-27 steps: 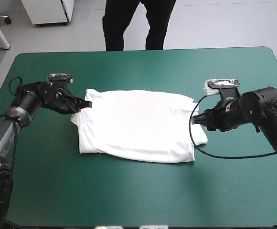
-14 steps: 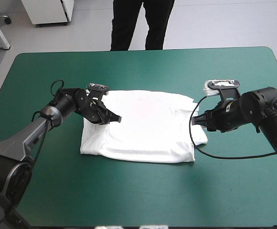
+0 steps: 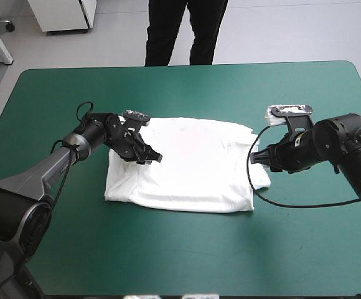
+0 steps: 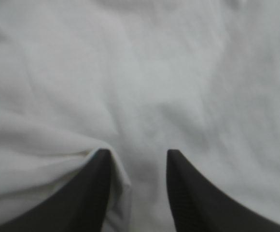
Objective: Fold the cloth
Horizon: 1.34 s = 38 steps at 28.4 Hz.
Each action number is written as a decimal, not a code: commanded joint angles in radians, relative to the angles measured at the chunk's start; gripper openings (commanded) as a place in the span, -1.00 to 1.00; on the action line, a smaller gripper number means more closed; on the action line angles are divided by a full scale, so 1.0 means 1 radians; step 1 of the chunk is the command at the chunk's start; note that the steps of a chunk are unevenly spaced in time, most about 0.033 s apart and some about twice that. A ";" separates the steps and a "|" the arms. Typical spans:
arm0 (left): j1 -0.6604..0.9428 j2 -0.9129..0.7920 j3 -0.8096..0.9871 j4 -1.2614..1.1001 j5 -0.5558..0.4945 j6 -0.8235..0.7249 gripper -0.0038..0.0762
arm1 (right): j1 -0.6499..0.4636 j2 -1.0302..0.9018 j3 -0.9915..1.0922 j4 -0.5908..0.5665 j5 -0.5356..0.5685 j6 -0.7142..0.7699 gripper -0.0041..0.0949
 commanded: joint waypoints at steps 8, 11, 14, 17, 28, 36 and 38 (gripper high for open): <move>-0.001 -0.167 -0.217 0.002 0.096 -0.001 0.23 | -0.001 -0.028 -0.033 -0.022 -0.033 0.032 -0.09; -0.001 -0.207 -0.226 0.045 0.134 -0.039 0.23 | -0.001 -0.025 -0.033 -0.090 -0.040 0.092 0.03; -0.001 -0.236 -0.226 0.169 0.192 -0.134 0.23 | -0.002 -0.003 -0.033 -0.128 -0.037 0.096 0.14; -0.001 -0.261 -0.226 0.278 0.253 -0.180 0.23 | -0.002 0.045 -0.033 -0.128 -0.030 0.096 0.15; -0.001 -0.335 -0.226 0.313 0.336 -0.208 0.23 | -0.002 0.294 -0.033 -0.125 -0.048 0.032 0.15; -0.001 -0.338 -0.226 0.309 0.351 -0.208 0.23 | -0.002 0.423 -0.033 -0.126 -0.129 0.032 0.12; -0.001 -0.338 -0.226 0.307 0.351 -0.208 0.23 | -0.002 0.439 -0.033 -0.125 -0.135 0.032 0.12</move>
